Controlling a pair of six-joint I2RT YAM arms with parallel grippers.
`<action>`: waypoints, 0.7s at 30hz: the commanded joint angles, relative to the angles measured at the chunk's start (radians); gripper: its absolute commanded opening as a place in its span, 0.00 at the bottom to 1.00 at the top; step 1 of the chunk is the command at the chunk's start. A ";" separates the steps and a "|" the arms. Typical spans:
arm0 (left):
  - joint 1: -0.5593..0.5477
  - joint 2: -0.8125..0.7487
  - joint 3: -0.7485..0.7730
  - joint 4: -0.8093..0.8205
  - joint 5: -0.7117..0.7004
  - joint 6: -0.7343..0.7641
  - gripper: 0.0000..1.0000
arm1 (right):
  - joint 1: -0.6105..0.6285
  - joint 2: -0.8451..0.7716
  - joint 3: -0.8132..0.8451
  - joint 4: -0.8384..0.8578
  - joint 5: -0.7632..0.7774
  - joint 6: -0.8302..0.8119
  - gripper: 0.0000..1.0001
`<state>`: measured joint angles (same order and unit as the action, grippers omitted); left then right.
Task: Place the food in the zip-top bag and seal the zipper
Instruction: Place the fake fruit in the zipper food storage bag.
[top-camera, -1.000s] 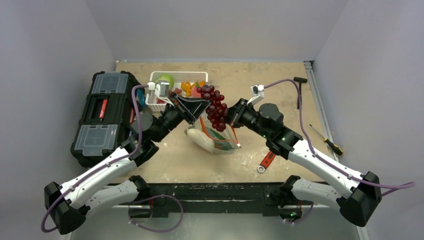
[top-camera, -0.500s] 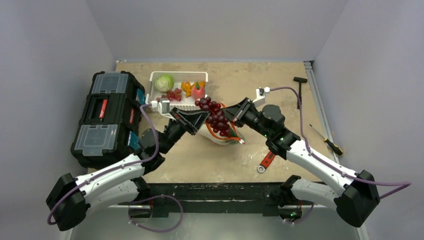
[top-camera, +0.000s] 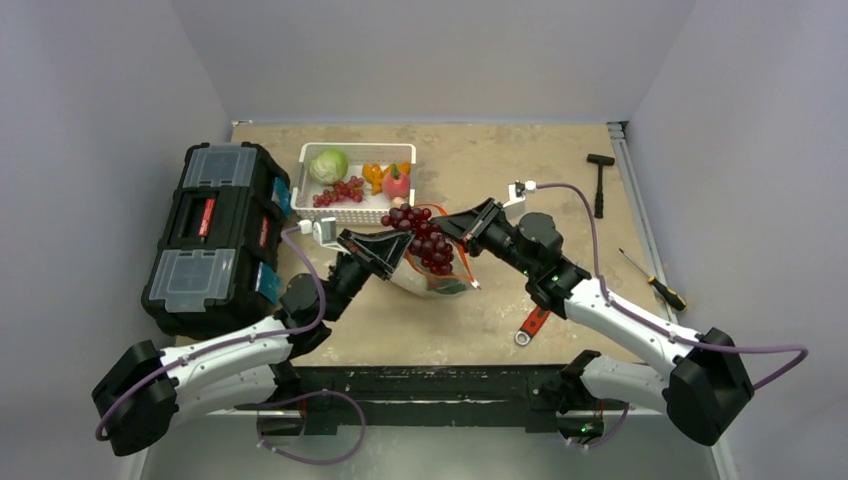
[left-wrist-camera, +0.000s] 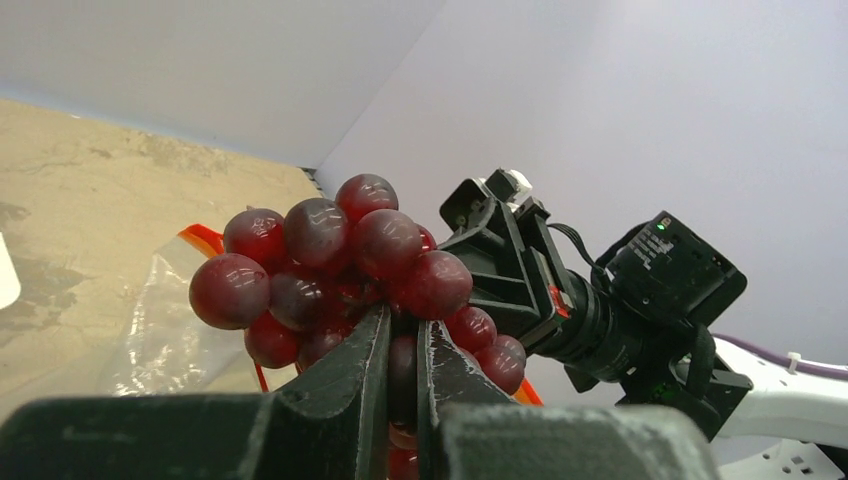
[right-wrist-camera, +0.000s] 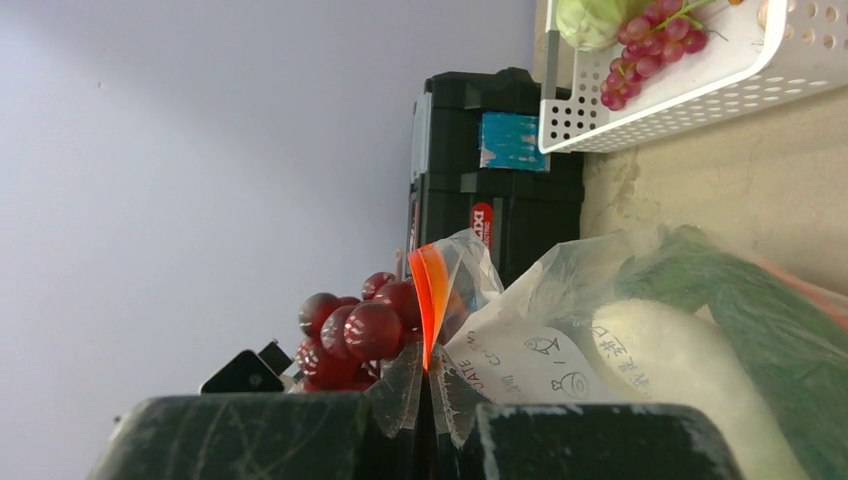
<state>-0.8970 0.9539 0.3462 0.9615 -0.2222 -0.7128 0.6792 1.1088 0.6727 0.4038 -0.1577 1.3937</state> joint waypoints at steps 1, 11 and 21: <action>-0.010 -0.041 -0.016 -0.060 -0.067 -0.008 0.00 | 0.001 -0.058 0.001 0.136 -0.011 0.050 0.00; -0.016 -0.078 -0.035 -0.097 0.033 -0.116 0.00 | -0.017 -0.022 0.020 0.169 -0.017 0.021 0.00; -0.020 -0.015 0.196 -0.471 0.092 -0.379 0.00 | -0.017 -0.025 0.085 0.110 -0.062 -0.136 0.00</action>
<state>-0.9066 0.9546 0.4419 0.6605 -0.1589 -0.9314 0.6659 1.1229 0.6827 0.4778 -0.2043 1.3331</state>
